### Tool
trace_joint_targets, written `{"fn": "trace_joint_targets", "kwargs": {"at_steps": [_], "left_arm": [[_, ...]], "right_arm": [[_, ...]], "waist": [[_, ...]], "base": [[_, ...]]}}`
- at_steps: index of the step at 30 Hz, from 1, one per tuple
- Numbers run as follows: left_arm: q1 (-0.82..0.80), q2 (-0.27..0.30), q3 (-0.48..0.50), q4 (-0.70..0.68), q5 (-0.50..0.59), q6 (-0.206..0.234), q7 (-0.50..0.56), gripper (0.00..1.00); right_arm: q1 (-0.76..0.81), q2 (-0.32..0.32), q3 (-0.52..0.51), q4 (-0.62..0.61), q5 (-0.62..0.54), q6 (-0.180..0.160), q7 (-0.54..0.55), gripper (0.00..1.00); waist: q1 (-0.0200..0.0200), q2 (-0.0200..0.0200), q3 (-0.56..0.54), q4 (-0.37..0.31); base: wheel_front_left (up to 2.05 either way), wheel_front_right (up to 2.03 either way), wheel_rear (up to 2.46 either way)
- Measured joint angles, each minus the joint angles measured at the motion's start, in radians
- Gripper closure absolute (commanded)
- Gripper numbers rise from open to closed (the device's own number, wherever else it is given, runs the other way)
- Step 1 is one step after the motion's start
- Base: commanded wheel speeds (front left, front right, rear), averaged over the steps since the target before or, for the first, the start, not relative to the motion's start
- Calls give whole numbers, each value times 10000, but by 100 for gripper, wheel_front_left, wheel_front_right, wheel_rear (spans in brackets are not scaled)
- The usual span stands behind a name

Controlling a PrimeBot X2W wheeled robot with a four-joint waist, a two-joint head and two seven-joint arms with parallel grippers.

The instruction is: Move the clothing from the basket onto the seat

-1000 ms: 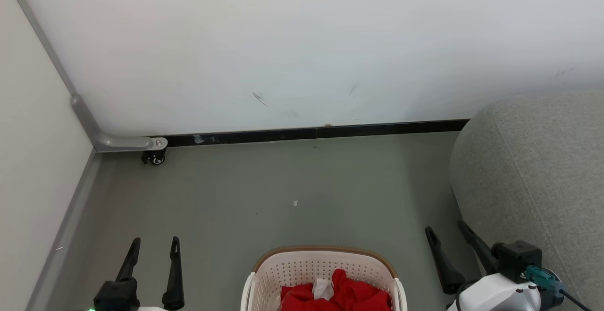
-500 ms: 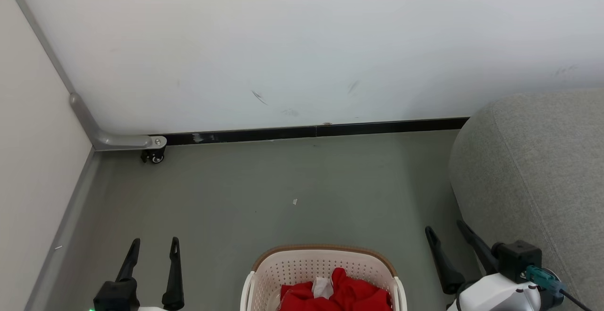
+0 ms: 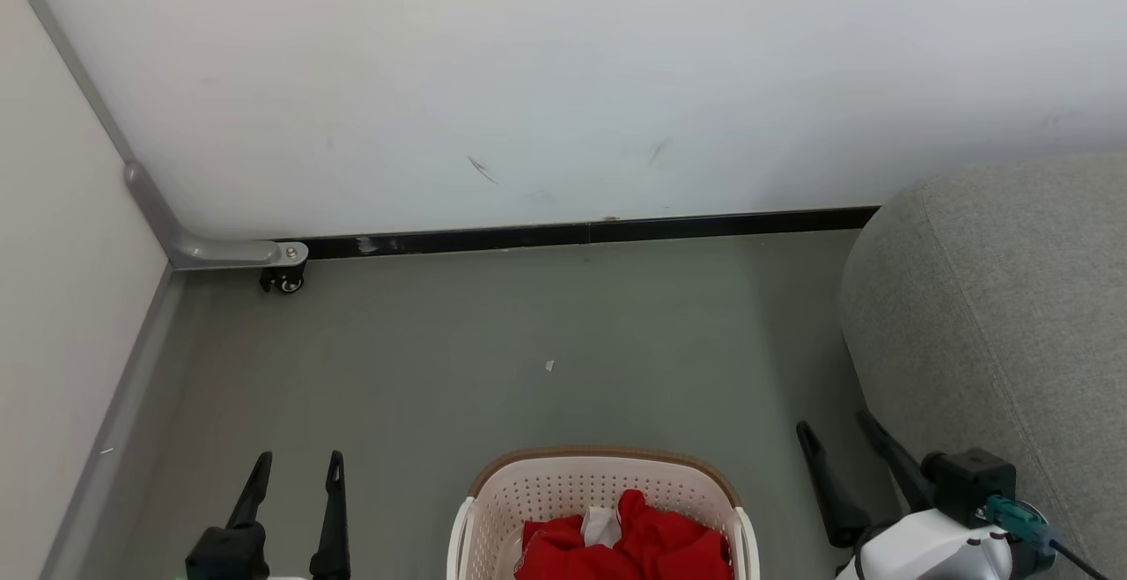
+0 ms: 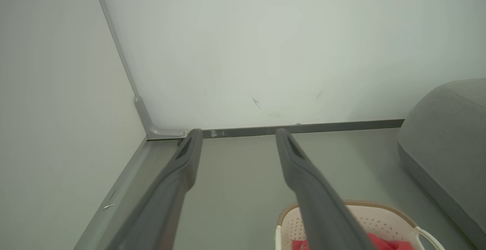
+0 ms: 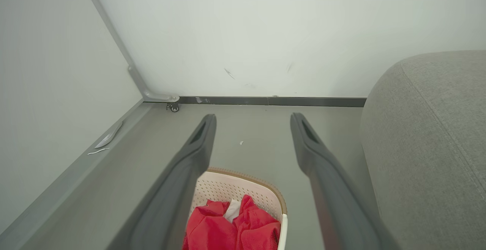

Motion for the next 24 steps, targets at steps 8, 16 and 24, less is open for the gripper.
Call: {"fn": "trace_joint_targets", "kwargs": {"at_steps": [8,16,24], "left_arm": [[-322,44,-328,385,107,-144,-2,0],[-451,29,-915,846,217,-458,19,0],[-1109,-8,-1390,1193,389,-704,140,0]], "right_arm": [[25,-2,-334,-276,-123,0,-15,0],[35,-2,-763,-683,-454,0,-121,0],[17,2,-1124,-1191,-545,0,-146,0]], "waist": [[-1,0,243,-68],[-1,0,600,-155],[-1,0,1094,-282]], "base": [[0,0,0],[0,0,0],[0,0,0]]}}
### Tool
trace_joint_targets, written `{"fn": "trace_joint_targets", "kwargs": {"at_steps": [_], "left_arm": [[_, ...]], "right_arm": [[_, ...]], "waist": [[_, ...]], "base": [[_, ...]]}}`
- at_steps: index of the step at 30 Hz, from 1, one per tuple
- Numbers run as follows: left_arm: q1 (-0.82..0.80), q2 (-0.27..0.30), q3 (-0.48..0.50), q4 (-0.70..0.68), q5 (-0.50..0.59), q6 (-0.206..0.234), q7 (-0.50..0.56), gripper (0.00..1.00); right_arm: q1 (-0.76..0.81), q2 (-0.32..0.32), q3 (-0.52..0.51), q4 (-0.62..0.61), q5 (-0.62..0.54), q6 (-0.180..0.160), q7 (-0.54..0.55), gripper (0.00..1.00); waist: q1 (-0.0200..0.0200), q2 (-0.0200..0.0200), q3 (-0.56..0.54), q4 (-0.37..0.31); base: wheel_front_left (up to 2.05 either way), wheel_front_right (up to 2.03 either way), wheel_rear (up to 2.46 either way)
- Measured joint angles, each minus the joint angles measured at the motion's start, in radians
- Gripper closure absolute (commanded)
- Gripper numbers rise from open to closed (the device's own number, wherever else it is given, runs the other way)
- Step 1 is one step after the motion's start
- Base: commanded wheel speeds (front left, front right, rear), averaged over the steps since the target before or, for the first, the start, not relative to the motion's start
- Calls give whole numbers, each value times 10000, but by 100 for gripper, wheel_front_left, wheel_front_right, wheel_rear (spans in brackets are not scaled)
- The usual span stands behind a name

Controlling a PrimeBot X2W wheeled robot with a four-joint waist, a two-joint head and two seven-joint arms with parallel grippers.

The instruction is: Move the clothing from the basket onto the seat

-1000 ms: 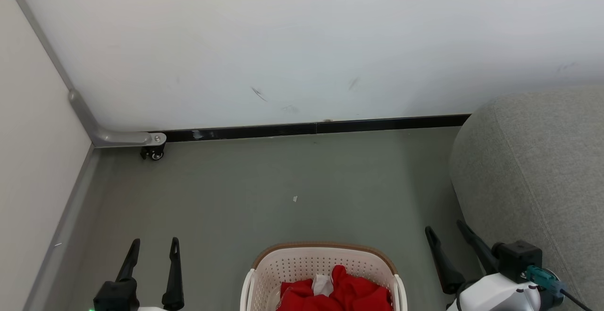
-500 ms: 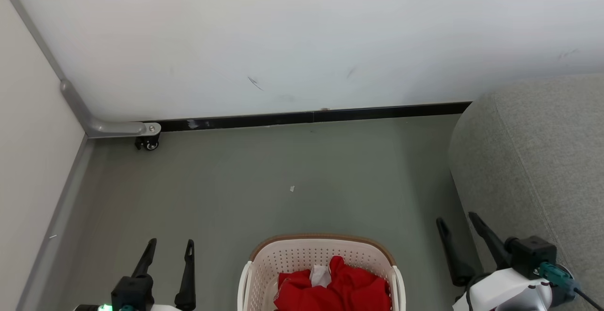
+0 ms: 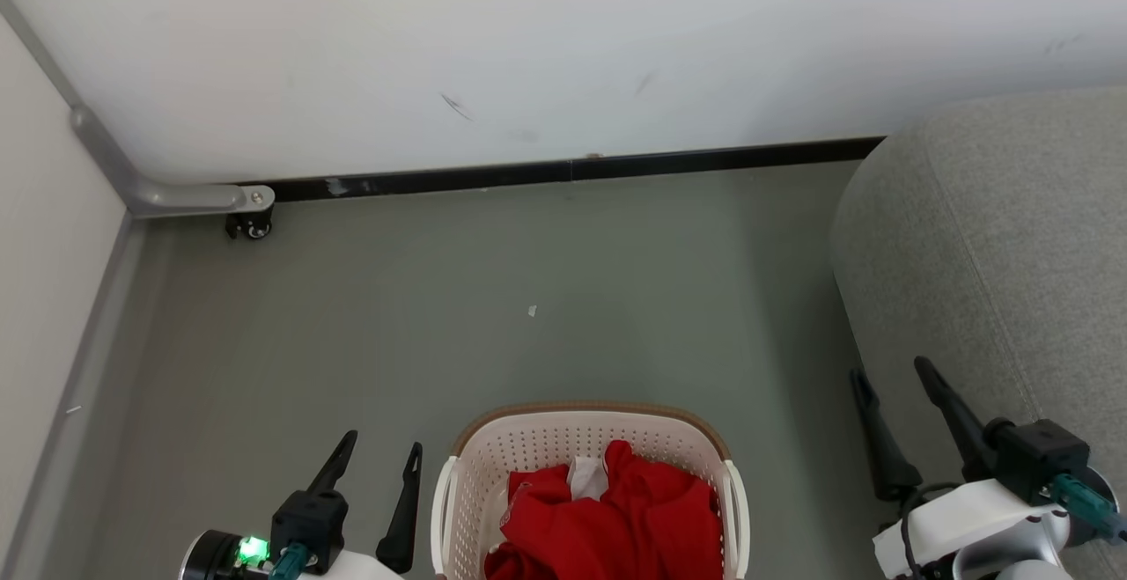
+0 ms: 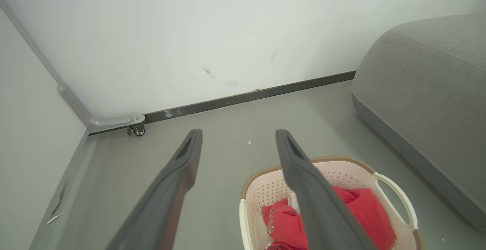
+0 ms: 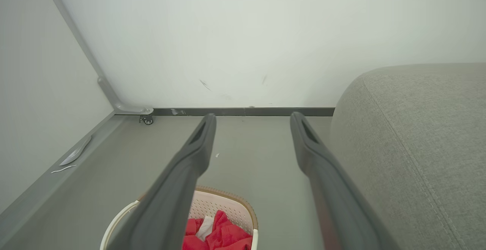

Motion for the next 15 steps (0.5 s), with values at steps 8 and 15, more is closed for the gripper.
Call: {"fn": "trace_joint_targets", "kwargs": {"at_steps": [8,15], "left_arm": [[-549,-38,-420,401,167,-148,198,0],[-983,-94,-796,731,349,-320,320,0]], "right_arm": [[-41,0,-240,-428,2,0,-75,0],[-252,2,-297,-732,29,0,-86,0]], "waist": [[0,0,630,-175],[-1,1,1189,-350]], "base": [[0,0,0],[0,0,0]]}}
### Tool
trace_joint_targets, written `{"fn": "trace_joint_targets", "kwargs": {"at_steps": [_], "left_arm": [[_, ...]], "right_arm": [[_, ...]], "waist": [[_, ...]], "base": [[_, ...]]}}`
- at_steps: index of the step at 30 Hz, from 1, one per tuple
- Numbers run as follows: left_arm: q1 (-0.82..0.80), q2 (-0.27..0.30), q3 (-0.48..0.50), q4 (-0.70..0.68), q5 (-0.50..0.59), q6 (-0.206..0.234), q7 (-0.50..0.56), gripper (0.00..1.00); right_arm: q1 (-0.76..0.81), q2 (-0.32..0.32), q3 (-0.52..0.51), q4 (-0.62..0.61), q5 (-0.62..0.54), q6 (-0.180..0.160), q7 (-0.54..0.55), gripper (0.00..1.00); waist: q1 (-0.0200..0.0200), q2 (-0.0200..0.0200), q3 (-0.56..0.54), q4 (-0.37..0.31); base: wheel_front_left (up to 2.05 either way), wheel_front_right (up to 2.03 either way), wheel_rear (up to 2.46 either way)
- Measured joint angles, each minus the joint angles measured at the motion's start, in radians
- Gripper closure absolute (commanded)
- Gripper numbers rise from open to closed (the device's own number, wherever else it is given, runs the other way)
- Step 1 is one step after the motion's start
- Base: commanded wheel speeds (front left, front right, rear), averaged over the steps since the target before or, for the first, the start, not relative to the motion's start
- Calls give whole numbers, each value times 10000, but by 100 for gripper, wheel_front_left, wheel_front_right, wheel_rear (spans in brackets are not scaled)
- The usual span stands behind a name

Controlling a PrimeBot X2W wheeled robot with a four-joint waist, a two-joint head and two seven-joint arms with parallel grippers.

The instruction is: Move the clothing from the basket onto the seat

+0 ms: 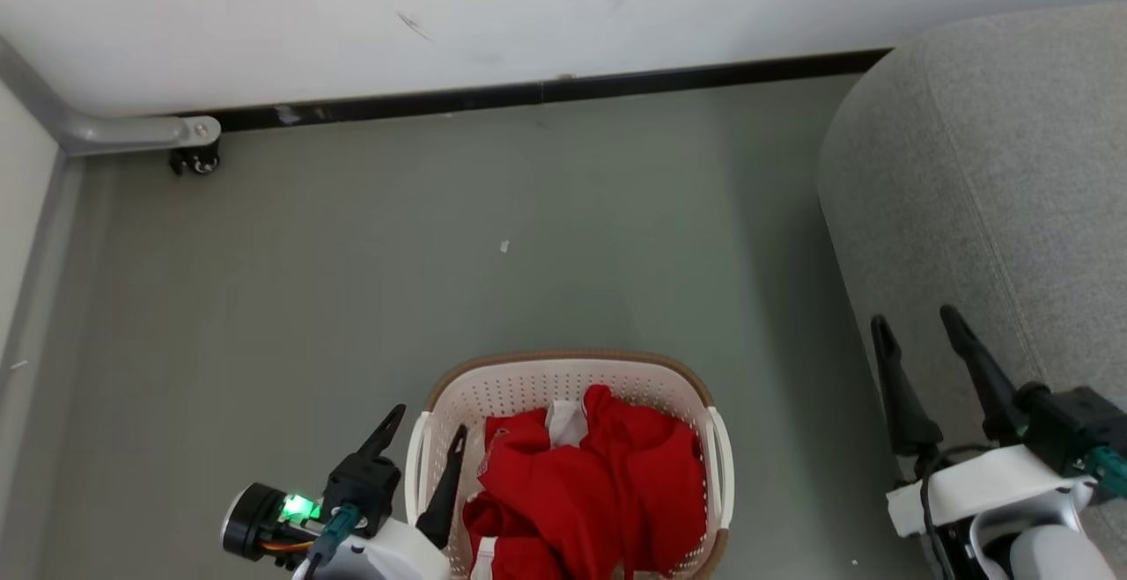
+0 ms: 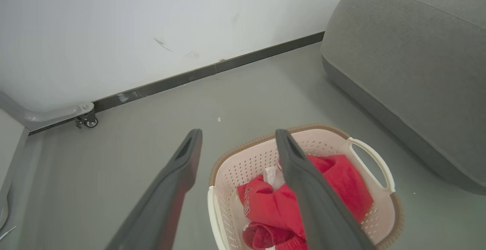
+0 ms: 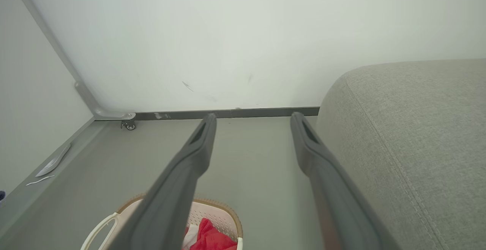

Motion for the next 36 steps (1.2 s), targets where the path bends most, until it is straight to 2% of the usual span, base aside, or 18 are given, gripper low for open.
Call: {"fn": "trace_joint_targets", "kwargs": {"at_steps": [11,24,36], "left_arm": [[-802,-67,-669,740,174,-339,153,0],[-1643,-81,-938,1507,226,-347,174,0],[-2433,-81,-1147,2061,230,-339,178,0]], "right_arm": [[-634,-2,-102,-581,77,0,-84,0],[-1691,-4,-128,-989,188,2,-90,0],[-3065,-10,257,-1066,533,2,-119,0]], "waist": [[0,0,1164,-470],[0,-1,2552,-1150],[0,0,3737,-1685]], "base": [[0,0,0],[0,0,0],[0,0,0]]}}
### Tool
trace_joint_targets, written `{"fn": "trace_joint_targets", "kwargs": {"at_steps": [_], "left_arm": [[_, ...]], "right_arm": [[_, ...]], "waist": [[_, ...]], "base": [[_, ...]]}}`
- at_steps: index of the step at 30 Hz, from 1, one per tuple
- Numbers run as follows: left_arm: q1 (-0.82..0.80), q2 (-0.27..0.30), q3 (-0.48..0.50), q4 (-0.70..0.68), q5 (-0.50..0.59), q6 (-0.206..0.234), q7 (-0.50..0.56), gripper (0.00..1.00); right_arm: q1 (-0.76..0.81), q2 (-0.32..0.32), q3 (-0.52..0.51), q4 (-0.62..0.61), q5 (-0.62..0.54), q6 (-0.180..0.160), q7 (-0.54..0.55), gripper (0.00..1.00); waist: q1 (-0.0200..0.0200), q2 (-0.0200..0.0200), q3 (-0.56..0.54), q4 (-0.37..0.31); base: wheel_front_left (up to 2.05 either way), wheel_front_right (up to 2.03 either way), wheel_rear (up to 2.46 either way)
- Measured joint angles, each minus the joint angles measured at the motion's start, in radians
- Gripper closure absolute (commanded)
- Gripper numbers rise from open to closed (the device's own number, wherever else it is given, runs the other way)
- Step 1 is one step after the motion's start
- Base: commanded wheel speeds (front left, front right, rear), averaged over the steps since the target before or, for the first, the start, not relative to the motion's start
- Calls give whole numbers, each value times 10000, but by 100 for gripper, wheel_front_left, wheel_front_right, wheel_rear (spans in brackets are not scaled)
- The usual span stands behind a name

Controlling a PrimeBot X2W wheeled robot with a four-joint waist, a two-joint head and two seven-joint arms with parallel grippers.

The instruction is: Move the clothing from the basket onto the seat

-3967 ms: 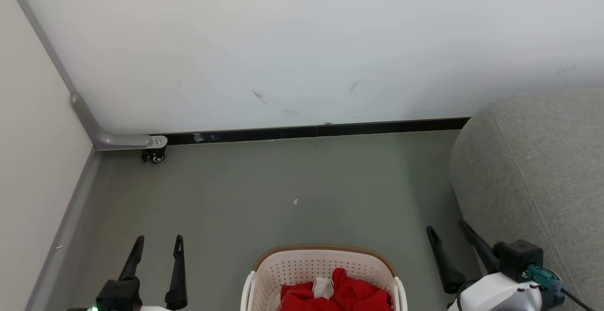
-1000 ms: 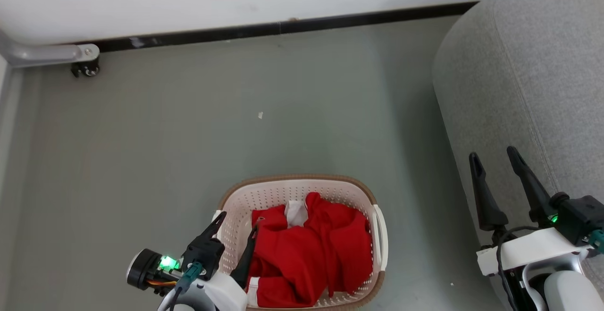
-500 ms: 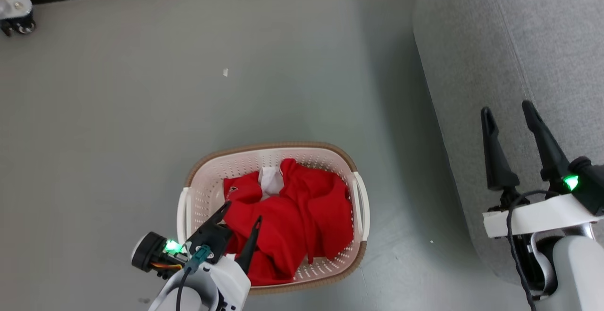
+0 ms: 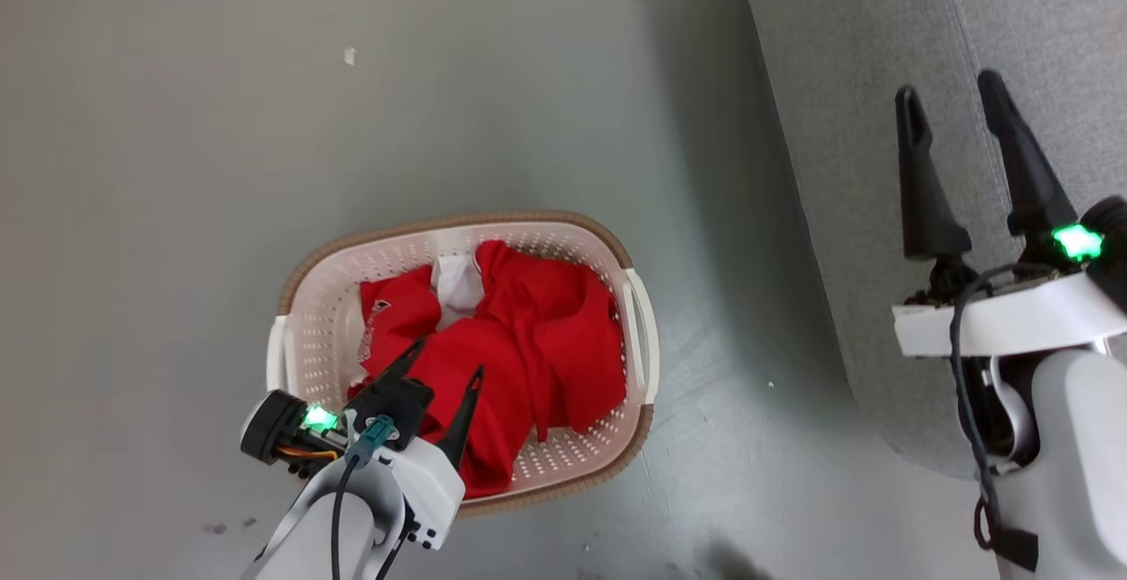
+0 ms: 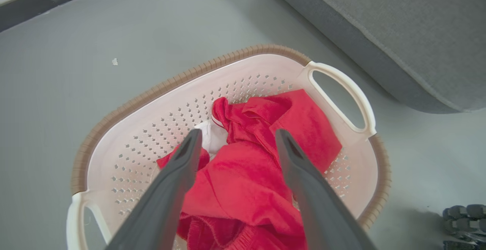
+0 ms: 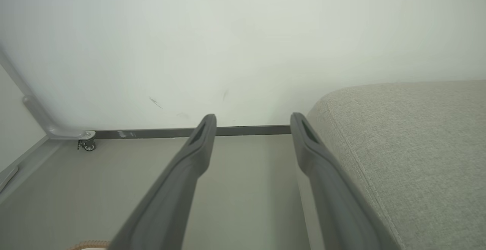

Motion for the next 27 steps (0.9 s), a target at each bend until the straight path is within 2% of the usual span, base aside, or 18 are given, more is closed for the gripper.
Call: {"fn": "trace_joint_targets", "kwargs": {"at_steps": [13,27], "left_arm": [[-620,8,-479,523,119,0,290,0],[-1342,17,-646,1559,454,77,1246,0]], "right_arm": [[-916,-4,-2,48,435,0,0,0],[-1507,-2,-104,211,796,0,-2,0]], "waist": [[0,0,1041,-412],[0,0,1758,-841]], "base": [[0,0,0],[0,0,0]]}}
